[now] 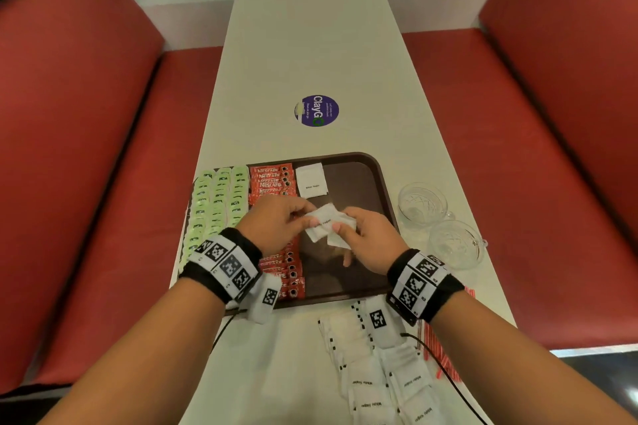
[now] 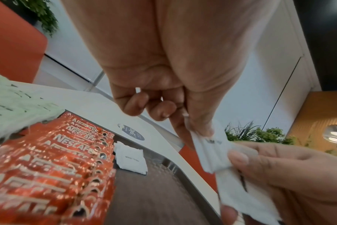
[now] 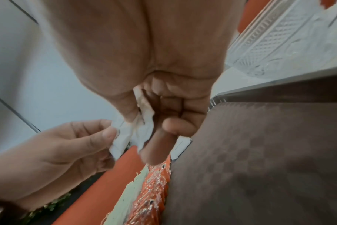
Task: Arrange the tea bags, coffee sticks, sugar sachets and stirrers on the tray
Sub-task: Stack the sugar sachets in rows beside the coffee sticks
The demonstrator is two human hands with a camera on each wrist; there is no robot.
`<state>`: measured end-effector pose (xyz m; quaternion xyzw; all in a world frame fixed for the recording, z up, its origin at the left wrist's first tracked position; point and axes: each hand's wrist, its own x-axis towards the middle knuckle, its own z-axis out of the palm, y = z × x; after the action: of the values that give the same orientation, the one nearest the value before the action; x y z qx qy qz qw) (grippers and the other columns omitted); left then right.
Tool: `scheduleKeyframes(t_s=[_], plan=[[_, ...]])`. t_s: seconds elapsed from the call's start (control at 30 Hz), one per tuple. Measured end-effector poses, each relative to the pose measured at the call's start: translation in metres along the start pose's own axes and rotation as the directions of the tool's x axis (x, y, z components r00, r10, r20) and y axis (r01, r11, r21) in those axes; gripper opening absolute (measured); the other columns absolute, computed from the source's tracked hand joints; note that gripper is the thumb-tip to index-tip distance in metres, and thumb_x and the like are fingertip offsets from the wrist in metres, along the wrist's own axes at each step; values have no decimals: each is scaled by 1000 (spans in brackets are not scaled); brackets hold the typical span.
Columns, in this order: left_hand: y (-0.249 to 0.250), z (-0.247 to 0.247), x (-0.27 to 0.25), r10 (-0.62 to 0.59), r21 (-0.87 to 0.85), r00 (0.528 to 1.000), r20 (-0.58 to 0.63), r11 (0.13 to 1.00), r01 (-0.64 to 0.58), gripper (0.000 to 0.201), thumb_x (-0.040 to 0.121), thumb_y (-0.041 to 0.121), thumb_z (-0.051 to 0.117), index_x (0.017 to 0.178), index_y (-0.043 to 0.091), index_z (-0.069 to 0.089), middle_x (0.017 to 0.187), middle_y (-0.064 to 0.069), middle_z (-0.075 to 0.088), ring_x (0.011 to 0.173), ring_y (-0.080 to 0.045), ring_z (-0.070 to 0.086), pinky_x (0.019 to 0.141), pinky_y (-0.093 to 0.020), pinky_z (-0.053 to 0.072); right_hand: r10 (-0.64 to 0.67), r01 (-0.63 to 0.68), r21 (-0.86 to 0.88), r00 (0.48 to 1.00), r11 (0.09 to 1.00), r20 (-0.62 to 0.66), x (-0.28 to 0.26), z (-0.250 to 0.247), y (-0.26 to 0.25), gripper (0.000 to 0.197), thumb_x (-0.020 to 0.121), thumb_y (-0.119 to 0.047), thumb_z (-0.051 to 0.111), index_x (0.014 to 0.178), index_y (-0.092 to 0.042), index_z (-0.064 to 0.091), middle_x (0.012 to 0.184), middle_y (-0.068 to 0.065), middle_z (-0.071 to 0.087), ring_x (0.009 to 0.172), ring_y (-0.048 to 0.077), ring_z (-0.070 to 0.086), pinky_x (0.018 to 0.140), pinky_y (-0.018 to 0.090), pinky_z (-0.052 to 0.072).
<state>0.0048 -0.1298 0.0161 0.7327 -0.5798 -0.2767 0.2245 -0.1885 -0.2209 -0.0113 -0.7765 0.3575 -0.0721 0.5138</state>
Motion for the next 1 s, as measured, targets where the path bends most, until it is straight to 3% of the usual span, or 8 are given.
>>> scheduleKeyframes(t_s=[0.07,0.17,0.33,0.43,0.53,0.77,0.9,1.0], plan=[[-5,-5,19,-41,44,997,-63,998,43,16,95,32,64,106,23,72,89,12,68,80,-5,59,77,-26,47,40,-44,-71,998,996,-58,4,-2,6,15,105,-29,46,107,-21,58,64,3,69,53,14,67,55,20,47],[-21,-7,54,-135,112,982,-130,982,150,19,95,35,63,105,22,73,99,6,70,92,-15,62,88,-32,48,80,-87,-108,994,990,-68,6,-3,14,16,105,-28,44,115,-22,55,68,-2,65,53,9,66,51,12,40],[-38,-1,97,-241,368,969,47,906,208,27,95,38,63,114,20,71,115,-1,68,103,-20,61,87,-30,47,64,-72,-133,996,989,-63,2,-7,17,16,104,-27,47,114,-21,58,69,-4,66,56,8,66,52,10,40],[-41,2,110,-271,346,962,15,904,249,27,92,34,68,114,18,71,117,-3,68,107,-22,61,93,-32,49,65,-72,-127,996,989,-57,1,-9,18,16,104,-26,49,115,-21,59,78,-4,68,58,8,68,54,9,43],[-42,5,119,-287,321,958,-28,905,281,23,88,35,72,107,21,70,110,-1,69,101,-21,62,91,-35,52,71,-76,-134,997,988,-38,0,-9,20,17,103,-27,49,116,-21,59,80,-6,66,60,8,68,54,9,41],[-46,10,118,-240,344,969,-65,906,247,36,83,41,75,112,25,61,111,-1,63,102,-22,60,89,-37,51,65,-69,-112,997,991,-44,1,-5,18,14,103,-27,50,114,-23,58,87,-6,65,63,6,67,54,6,43],[-43,16,115,-182,464,982,43,874,142,37,80,46,77,112,30,65,118,1,57,108,-21,56,93,-36,49,57,-62,-100,997,993,-51,3,-4,19,14,103,-27,52,114,-22,59,98,-3,65,70,9,68,59,11,52],[-43,16,115,-178,510,983,43,850,131,38,81,46,76,115,33,65,122,0,56,112,-23,54,93,-36,48,46,-52,-128,998,990,-54,4,-4,20,17,102,-27,54,116,-19,60,102,-2,64,79,10,66,64,16,56]])
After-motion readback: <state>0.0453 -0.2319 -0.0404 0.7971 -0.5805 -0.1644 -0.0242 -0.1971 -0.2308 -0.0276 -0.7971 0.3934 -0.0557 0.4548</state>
